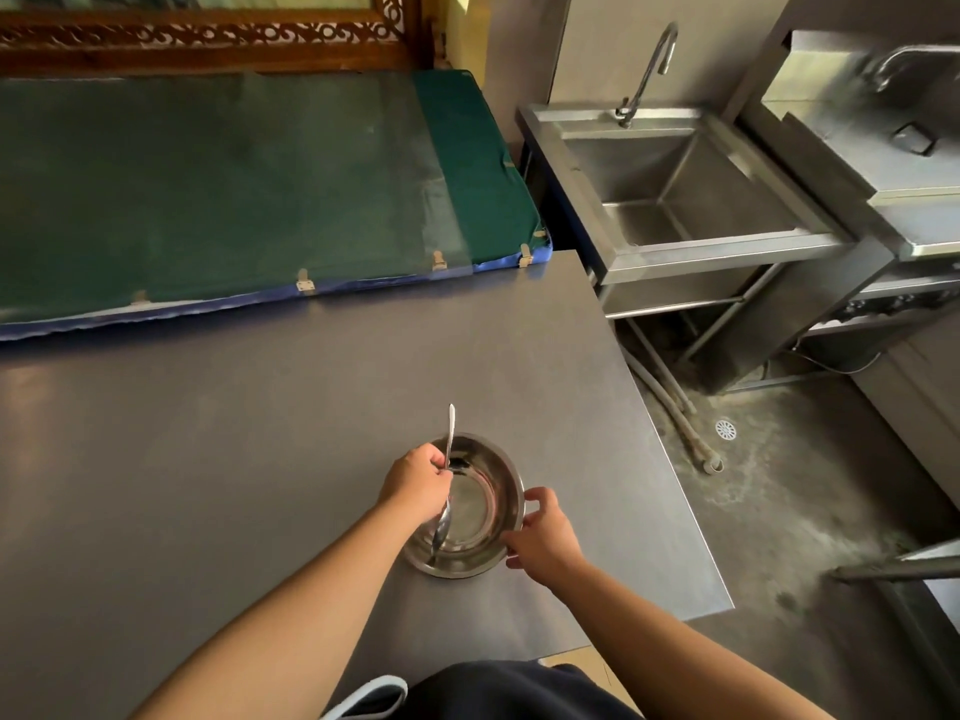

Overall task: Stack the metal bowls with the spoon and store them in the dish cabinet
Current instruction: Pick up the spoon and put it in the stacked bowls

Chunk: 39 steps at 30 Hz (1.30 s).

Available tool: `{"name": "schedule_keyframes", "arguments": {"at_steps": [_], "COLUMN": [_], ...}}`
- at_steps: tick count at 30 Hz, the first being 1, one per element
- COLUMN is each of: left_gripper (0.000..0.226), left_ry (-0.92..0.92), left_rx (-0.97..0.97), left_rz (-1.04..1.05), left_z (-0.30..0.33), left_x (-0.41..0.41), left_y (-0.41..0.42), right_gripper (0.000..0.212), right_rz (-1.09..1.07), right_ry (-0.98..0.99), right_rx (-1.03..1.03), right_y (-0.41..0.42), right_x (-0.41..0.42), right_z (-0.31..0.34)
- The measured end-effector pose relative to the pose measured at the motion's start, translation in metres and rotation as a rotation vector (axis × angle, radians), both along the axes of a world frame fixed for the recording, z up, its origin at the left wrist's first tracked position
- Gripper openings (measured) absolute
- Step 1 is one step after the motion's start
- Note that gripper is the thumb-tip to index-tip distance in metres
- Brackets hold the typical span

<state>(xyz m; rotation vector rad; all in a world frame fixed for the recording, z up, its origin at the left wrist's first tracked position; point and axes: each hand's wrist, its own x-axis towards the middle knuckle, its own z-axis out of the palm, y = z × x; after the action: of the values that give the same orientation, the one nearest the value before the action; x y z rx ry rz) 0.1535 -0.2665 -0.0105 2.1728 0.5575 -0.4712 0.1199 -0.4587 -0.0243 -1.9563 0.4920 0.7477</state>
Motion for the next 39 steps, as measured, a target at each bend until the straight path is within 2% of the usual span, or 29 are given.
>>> {"name": "schedule_keyframes", "arguments": {"at_steps": [5, 12, 20, 24, 26, 30, 34, 39], "left_gripper": [0.008, 0.008, 0.022, 0.029, 0.037, 0.054, 0.041, 0.023], "left_ry": [0.036, -0.025, -0.213, -0.250, -0.202, -0.051, 0.051, -0.031], "left_rx": [0.081, 0.303, 0.527, 0.622, 0.566, 0.275, 0.121, -0.024], "left_rz": [-0.006, -0.169, -0.396, -0.400, -0.329, -0.049, 0.077, 0.173], "left_z": [-0.006, -0.012, -0.003, 0.001, -0.001, -0.007, -0.011, 0.009], "left_x": [0.006, 0.012, 0.007, -0.005, -0.013, -0.024, -0.030, -0.030], "left_y": [-0.013, -0.020, 0.005, 0.029, 0.038, 0.048, 0.063, 0.091], "right_gripper": [0.060, 0.059, 0.058, 0.048, 0.043, 0.037, 0.040, 0.036], "right_rz": [0.001, 0.034, 0.065, 0.060, 0.056, 0.071, 0.086, 0.091], "right_ry": [0.014, 0.017, 0.023, 0.006, -0.003, -0.059, -0.085, -0.162], "right_rx": [0.005, -0.005, -0.013, -0.024, -0.042, -0.084, -0.088, -0.079], "right_y": [-0.001, -0.003, -0.006, -0.002, 0.001, 0.008, 0.020, 0.044], "right_x": [0.000, 0.003, 0.007, 0.012, 0.014, 0.018, 0.027, 0.041], "right_z": [-0.004, -0.002, 0.002, 0.004, 0.004, 0.008, 0.020, 0.041]}}
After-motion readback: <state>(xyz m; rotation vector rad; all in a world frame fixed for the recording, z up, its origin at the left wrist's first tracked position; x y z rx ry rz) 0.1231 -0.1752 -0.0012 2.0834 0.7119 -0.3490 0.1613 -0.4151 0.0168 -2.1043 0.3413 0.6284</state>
